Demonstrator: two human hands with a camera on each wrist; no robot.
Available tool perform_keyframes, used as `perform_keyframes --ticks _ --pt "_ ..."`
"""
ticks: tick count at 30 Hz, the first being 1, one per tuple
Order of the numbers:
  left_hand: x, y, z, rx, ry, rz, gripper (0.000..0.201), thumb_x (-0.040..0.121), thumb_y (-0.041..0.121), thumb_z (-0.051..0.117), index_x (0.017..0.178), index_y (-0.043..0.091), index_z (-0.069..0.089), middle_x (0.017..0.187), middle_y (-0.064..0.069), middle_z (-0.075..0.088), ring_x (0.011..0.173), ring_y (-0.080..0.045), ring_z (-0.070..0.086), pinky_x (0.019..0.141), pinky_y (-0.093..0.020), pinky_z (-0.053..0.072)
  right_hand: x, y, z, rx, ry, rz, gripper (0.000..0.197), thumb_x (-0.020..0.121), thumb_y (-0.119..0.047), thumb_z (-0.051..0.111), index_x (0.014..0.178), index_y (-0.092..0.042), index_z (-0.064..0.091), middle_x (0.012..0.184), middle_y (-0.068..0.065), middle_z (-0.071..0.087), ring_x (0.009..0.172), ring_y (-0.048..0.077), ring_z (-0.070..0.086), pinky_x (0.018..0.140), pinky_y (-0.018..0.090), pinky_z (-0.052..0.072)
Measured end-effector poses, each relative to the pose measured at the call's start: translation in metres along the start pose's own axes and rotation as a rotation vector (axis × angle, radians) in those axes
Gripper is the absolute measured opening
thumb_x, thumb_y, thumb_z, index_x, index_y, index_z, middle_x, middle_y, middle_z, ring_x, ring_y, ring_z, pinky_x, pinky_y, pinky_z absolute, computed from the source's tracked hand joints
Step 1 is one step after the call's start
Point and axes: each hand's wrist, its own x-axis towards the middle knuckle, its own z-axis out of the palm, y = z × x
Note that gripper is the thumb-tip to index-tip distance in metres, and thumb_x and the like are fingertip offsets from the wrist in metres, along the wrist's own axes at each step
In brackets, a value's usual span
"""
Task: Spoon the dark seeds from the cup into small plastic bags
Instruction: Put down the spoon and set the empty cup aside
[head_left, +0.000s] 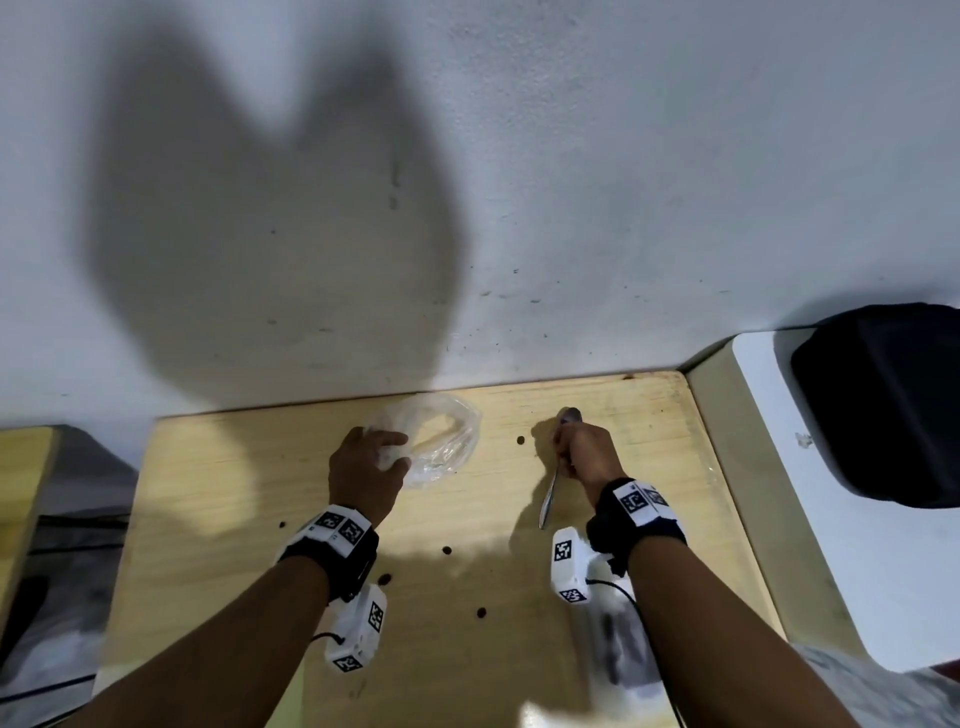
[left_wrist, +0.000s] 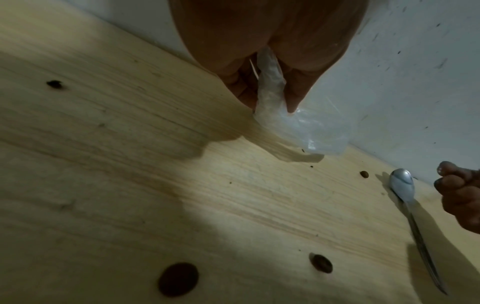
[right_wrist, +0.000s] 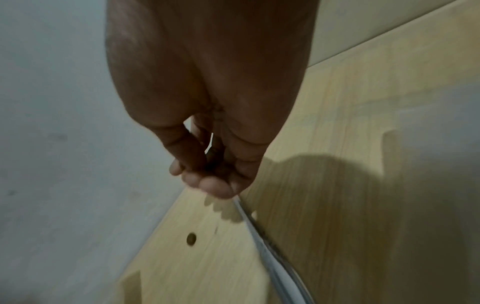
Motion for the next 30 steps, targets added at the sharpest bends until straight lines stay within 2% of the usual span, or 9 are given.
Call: perform_keyframes --ticks 5,9,12,15,18,20,23,26,30 --pt "0.000 -0.006 -0.008 0.004 0.004 -0.021 0.022 0.074 0.017 0.077 0.094 0.024 0.074 0.107 -0.004 0.062 0.100 -0.024 0.062 0.088 -0.029 0.049 -0.004 0.002 0.028 -0.353 0.027 -0.167 0.021 0.079 -0.017 0.065 0.097 -0.007 0.067 0.078 -0.005 0.062 0.075 0.014 0.058 0.063 0.016 0.041" --pt "0.000 -0.011 -0.012 -0.038 0.010 -0.003 0.021 0.074 0.014 0.076 0.092 0.023 0.074 0.105 -0.002 0.061 0.096 -0.023 0.061 0.085 -0.029 0.048 -0.012 0.005 0.041 -0.263 0.091 -0.232 0.024 0.080 0.002 0.064 0.104 0.002 0.060 0.088 0.021 0.066 0.072 0.019 0.064 0.047 0.000 0.037" --pt "0.000 -0.013 -0.014 -0.069 0.003 -0.014 0.020 0.075 0.014 0.075 0.091 0.025 0.073 0.104 0.000 0.060 0.093 -0.021 0.061 0.083 -0.025 0.046 -0.015 0.003 0.043 -0.240 0.107 -0.249 0.021 0.086 0.008 0.052 0.106 0.011 0.058 0.101 0.029 0.063 0.057 0.009 0.053 0.042 0.001 0.036" --pt "0.000 -0.015 -0.016 -0.060 -0.010 -0.009 0.021 0.075 0.015 0.076 0.093 0.025 0.073 0.104 0.000 0.060 0.094 -0.021 0.061 0.087 -0.030 0.050 -0.017 0.000 0.041 -0.306 0.108 -0.264 0.016 0.090 0.005 0.052 0.101 0.009 0.062 0.091 0.021 0.066 0.057 0.006 0.053 0.042 0.001 0.035" --pt "0.000 -0.015 -0.017 -0.062 -0.022 -0.016 0.021 0.075 0.016 0.076 0.094 0.025 0.073 0.104 0.001 0.059 0.095 -0.020 0.061 0.087 -0.032 0.050 -0.011 0.004 0.043 -0.428 0.052 -0.253 0.009 0.091 -0.008 0.057 0.096 -0.008 0.064 0.080 -0.006 0.063 0.086 0.018 0.067 0.065 0.008 0.043" --pt "0.000 -0.016 -0.019 -0.061 -0.020 -0.015 0.021 0.075 0.016 0.076 0.093 0.026 0.073 0.104 0.001 0.059 0.093 -0.020 0.061 0.086 -0.032 0.051 -0.009 0.005 0.045 -0.531 0.023 -0.239 0.007 0.092 -0.018 0.053 0.094 -0.018 0.061 0.082 -0.007 0.064 0.091 0.019 0.066 0.078 0.022 0.046" --pt "0.000 -0.016 -0.022 -0.058 -0.015 -0.011 0.021 0.075 0.016 0.076 0.093 0.026 0.073 0.105 0.000 0.060 0.094 -0.021 0.061 0.088 -0.035 0.052 -0.013 0.001 0.046 -0.619 0.050 -0.282 0.015 0.097 -0.024 0.047 0.088 -0.015 0.056 0.079 -0.001 0.060 0.082 0.019 0.058 0.076 0.026 0.042" --pt "-0.002 -0.020 -0.025 -0.053 -0.009 -0.018 0.022 0.074 0.018 0.077 0.093 0.028 0.073 0.108 0.001 0.060 0.099 -0.024 0.061 0.092 -0.038 0.051 -0.015 0.002 0.040 -0.412 0.026 -0.200 0.024 0.097 -0.025 0.046 0.089 -0.009 0.062 0.078 0.003 0.058 0.080 0.023 0.054 0.074 0.030 0.040" --pt "-0.002 -0.020 -0.029 -0.043 0.006 -0.009 0.022 0.073 0.019 0.077 0.093 0.027 0.073 0.107 -0.002 0.061 0.100 -0.026 0.061 0.091 -0.038 0.051 -0.023 0.013 0.033 0.346 -0.129 0.052 0.016 0.083 -0.012 0.041 0.070 -0.013 0.049 0.060 0.004 0.043 0.051 0.018 0.034 0.049 0.027 0.028"
